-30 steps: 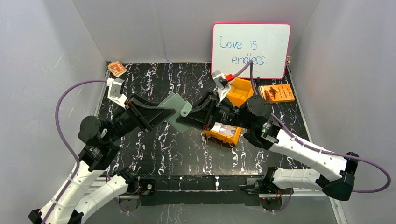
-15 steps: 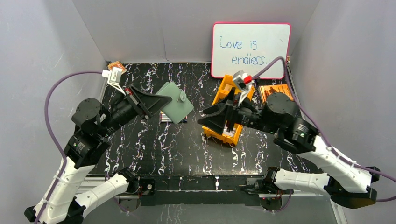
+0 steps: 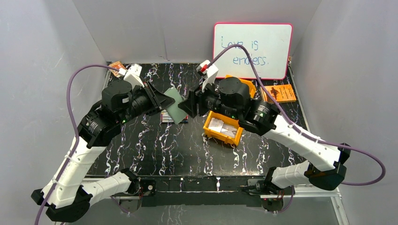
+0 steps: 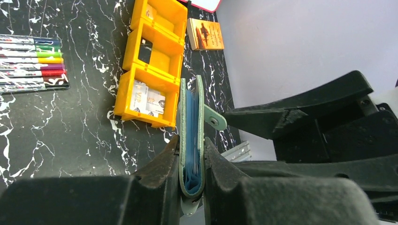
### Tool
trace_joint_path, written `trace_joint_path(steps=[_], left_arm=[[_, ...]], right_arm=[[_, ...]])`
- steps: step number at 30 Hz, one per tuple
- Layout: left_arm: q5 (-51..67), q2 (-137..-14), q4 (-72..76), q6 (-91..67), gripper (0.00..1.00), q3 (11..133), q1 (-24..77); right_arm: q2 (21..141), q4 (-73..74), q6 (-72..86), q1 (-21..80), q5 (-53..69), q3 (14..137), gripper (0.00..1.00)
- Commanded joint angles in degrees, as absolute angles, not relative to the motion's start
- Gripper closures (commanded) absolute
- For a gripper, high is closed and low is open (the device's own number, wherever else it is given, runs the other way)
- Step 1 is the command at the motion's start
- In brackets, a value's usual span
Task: Put the credit cards into the card holder
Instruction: Close the card holder.
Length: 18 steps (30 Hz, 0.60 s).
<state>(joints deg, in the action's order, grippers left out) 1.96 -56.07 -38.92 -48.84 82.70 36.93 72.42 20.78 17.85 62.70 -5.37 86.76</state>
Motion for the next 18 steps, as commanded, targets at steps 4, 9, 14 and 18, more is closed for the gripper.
trace_joint_path(steps=[4, 9, 14, 18], left_arm=[[1.1, -55.7, -39.9, -47.3, 1.0, 86.3, 37.0], [1.2, -55.9, -40.0, -46.9, 1.0, 86.1, 37.0], [1.3, -55.9, -39.8, -46.6, 1.0, 86.1, 37.0], [1.6, -55.8, -39.6, -46.6, 1.0, 85.8, 37.0]], right_arm=[[72.7, 19.1, 18.5, 62.8, -11.0, 92.1, 0.45], [72.2, 18.7, 18.5, 62.8, -12.3, 91.1, 0.54], [72.9, 19.6, 18.2, 62.8, -11.6, 91.8, 0.61], [74.0, 21.1, 18.3, 62.8, -11.0, 92.7, 0.58]])
